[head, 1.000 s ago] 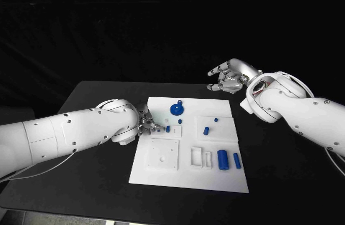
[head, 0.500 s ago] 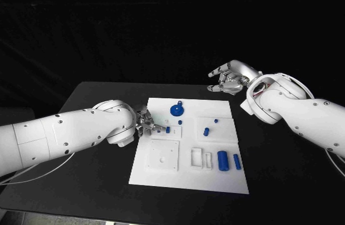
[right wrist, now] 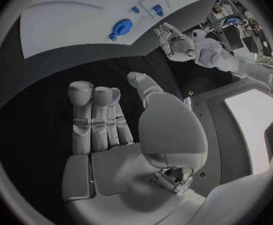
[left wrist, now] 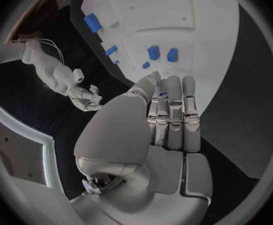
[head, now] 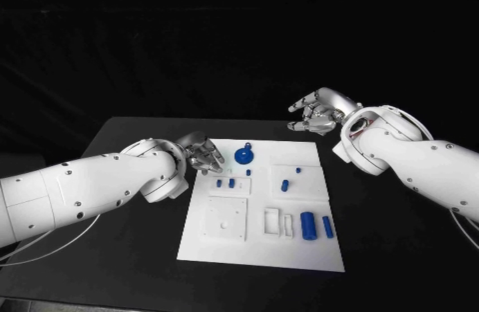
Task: Assemble the parts on the task board
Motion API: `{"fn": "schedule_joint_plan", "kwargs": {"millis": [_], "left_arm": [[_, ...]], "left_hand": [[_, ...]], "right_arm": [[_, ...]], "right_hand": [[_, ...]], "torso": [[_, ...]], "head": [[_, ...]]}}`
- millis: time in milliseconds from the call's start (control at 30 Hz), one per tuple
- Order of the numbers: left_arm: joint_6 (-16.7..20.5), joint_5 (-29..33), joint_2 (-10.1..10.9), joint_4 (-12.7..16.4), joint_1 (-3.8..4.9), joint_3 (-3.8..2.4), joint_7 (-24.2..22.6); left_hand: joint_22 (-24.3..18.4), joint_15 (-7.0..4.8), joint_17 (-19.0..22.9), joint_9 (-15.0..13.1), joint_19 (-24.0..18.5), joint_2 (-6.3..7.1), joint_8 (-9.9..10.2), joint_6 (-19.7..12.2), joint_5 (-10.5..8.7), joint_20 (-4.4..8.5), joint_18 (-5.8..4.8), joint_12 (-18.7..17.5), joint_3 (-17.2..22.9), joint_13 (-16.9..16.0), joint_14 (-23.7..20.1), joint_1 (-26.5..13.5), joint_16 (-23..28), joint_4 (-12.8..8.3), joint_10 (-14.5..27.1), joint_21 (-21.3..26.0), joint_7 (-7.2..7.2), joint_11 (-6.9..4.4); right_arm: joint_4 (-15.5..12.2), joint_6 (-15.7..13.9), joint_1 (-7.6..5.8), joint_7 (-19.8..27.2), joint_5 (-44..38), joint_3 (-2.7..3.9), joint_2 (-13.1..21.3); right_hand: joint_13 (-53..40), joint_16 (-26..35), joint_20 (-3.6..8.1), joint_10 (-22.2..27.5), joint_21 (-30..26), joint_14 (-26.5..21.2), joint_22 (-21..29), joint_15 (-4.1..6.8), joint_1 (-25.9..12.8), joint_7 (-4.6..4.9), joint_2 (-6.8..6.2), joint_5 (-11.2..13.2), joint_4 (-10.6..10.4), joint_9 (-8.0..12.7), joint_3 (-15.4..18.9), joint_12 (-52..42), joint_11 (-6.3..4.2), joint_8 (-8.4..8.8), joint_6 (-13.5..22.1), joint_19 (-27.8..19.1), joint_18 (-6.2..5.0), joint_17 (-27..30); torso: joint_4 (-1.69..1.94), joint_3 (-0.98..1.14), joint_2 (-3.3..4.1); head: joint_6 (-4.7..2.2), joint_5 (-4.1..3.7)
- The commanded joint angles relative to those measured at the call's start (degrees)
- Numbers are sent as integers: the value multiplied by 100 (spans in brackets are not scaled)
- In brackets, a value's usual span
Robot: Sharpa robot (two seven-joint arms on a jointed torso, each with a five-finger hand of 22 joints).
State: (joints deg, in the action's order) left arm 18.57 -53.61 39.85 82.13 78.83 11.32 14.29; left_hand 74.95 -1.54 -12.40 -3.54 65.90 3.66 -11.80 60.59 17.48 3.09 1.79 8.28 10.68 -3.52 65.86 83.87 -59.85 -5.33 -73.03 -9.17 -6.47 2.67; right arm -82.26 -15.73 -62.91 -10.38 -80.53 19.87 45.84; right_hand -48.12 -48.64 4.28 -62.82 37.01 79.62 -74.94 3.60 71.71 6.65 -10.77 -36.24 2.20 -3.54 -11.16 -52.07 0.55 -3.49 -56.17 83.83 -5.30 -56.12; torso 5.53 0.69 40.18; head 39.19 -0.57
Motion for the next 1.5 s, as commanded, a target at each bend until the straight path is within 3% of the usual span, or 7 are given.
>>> {"fn": "schedule_joint_plan", "kwargs": {"millis": [33,167,233,400,633,1000,1500], "left_arm": [[598,-455,-109,-26,7,-10,-1223],[582,-821,-288,-154,11,-10,-1420],[555,-983,-369,-218,12,-8,-1463],[378,-1468,-632,-450,12,0,-1466],[-19,-2016,-974,-811,11,12,-1289],[-426,-2350,-1312,-1275,-7,59,-1256],[-726,-2469,-1431,-1407,-48,93,-1220]], "left_hand": [[159,-8,6,-11,-94,-3,310,245,-92,1,122,-206,85,7,73,-10,46,-225,-108,-234,19,-3],[158,9,-16,-30,-198,-72,687,511,-487,-11,194,-459,151,5,150,4,61,-462,-126,-591,30,31],[156,7,-19,-38,-221,-76,752,587,-494,-17,212,-470,157,11,167,-16,71,-503,-98,-669,40,45],[140,20,-51,-30,-181,-63,817,594,-646,-38,256,-482,172,15,297,-110,19,-549,51,-810,40,80],[53,48,-111,-28,12,58,818,485,-957,-92,293,-485,177,16,484,-348,-106,-441,240,-775,47,115],[67,76,-92,-31,139,234,816,437,-937,-122,312,-490,288,18,483,-337,-76,-357,477,-527,26,182],[111,87,-104,-29,218,234,818,401,-891,-136,334,-494,300,19,511,-363,-138,-304,592,-465,25,206]], "right_arm": [[16,-10,5,51,-2,3,-12],[32,-11,5,70,50,3,-25],[37,-17,5,84,85,3,-31],[46,-44,5,125,160,3,-49],[36,-58,5,159,194,3,-73],[-15,-79,5,168,201,2,-85],[-45,-88,5,161,202,2,-72]], "right_hand": [[115,39,41,-5,-39,-32,-410,2,-32,9,-9,-1,34,-9,-61,45,-21,-7,-95,97,-63,34],[534,105,47,-41,-208,-84,-377,9,-47,3,-17,81,91,-9,-180,362,-33,-8,-118,72,-67,87],[709,128,49,-62,-324,-94,-353,9,-48,5,-13,114,101,-9,-218,501,-37,-8,-121,59,-74,110],[2008,369,40,-435,-1314,-116,-52,10,-94,-8,-43,232,135,-9,-434,1647,9,-5,-173,-10,-116,457],[2954,322,38,-649,-1500,-135,-51,-12,-82,9,-30,244,187,-8,-509,2575,5,-6,-231,54,-127,562],[3604,266,23,-864,-1669,-149,-141,-32,-77,25,-11,232,185,-9,-445,3142,44,-8,-209,124,-143,647],[3727,255,16,-892,-1753,-151,-166,-39,-70,28,-15,224,162,-10,-411,3234,56,-8,-196,150,-150,673]], "torso": [[-18,10,11],[-14,12,15],[-11,13,17],[-10,16,26],[-19,31,49],[-33,60,109],[-26,45,91]], "head": [[-47,-4],[-70,-29],[-78,-34],[-100,-54],[-118,-63],[-148,-76],[-105,-95]]}}
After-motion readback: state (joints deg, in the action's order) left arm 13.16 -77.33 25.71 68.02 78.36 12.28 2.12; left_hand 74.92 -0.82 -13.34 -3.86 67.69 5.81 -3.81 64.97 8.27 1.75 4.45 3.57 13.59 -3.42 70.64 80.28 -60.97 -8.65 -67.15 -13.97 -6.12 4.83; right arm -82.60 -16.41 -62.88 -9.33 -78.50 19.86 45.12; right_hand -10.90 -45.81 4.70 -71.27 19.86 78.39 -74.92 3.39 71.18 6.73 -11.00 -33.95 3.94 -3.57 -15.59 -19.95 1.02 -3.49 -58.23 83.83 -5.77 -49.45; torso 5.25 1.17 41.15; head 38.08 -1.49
